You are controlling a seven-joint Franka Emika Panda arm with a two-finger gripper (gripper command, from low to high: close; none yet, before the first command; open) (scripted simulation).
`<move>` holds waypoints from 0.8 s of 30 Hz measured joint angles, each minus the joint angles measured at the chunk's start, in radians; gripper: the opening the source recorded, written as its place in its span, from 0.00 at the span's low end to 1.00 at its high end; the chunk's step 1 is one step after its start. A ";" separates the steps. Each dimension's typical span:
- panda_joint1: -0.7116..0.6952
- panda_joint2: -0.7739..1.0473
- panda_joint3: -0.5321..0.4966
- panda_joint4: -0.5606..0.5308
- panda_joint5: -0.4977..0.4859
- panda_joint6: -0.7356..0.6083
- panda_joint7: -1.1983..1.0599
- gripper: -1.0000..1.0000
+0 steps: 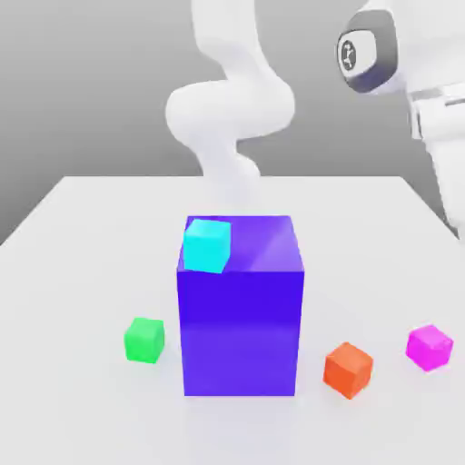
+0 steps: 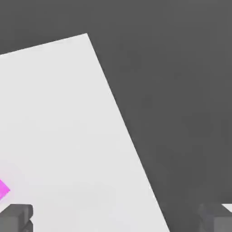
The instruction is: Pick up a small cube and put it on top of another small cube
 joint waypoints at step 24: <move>0.170 0.394 0.035 -0.070 -0.219 0.232 -0.196 0.00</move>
